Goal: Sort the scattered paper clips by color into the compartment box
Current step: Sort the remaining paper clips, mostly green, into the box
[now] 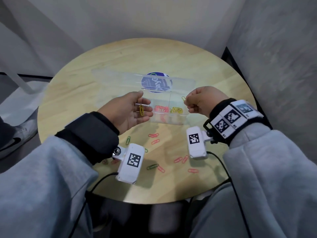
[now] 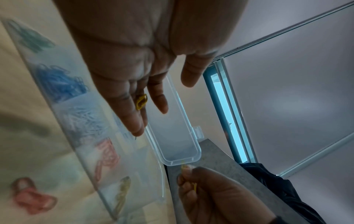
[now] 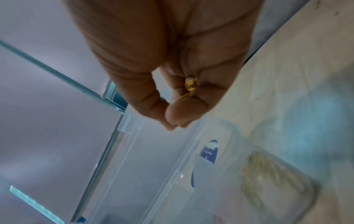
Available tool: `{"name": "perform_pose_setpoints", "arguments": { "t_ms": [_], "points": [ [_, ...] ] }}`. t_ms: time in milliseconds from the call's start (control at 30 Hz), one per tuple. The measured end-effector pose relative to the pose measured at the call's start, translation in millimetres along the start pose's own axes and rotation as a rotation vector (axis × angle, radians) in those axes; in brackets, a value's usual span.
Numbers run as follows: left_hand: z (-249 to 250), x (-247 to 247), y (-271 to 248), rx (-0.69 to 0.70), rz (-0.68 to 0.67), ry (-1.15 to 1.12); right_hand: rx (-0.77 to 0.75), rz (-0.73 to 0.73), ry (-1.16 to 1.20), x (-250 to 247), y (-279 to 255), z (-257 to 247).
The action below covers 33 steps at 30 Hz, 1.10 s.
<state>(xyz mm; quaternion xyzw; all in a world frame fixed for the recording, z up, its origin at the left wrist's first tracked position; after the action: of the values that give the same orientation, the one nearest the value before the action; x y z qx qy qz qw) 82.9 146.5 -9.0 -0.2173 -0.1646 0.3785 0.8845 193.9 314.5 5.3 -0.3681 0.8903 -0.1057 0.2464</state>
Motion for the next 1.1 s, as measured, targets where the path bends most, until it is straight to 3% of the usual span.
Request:
{"name": "perform_pose_setpoints", "arguments": {
  "t_ms": [100, 200, 500, 700, 867, 967, 1100],
  "points": [
    [6.1, 11.9, 5.5, 0.017, -0.008, 0.019, -0.022, 0.096, -0.200, 4.2, 5.6, 0.9],
    [8.7, 26.0, 9.9, 0.012, -0.039, 0.055, -0.052, 0.087, -0.349, 6.2, 4.0, -1.5],
    [18.1, 72.6, 21.5, 0.041, -0.038, 0.120, -0.067, -0.095, -0.311, -7.1, -9.3, -3.9],
    [19.0, 81.4, 19.5, 0.211, -0.071, 0.503, -0.016, -0.187, -0.658, -16.6, -24.8, 17.9],
    [24.8, 49.1, 7.3, 0.373, 0.015, 0.509, -0.038, -0.269, -0.774, -10.9, -23.8, 26.5],
    [10.9, 30.0, -2.2, 0.323, 0.037, 0.811, -0.048, -0.341, -0.878, -1.9, -26.8, 29.2],
    [-22.7, 12.5, -3.2, 0.017, 0.018, 1.420, -0.100, -0.415, -1.082, 14.3, -31.3, 34.3]
  ]
}}
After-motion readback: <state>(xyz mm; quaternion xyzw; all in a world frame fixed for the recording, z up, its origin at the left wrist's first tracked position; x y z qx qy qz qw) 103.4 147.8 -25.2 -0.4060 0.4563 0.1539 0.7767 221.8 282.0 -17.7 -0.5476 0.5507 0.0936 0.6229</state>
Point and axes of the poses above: each hand's wrist, its own y-axis towards the middle knuckle, its own x-axis out of the palm, z = x × y, the point moved 5 cm from there along y, towards the middle knuckle, and after that the axes turned 4 degrees about z, right-handed, at the moved point
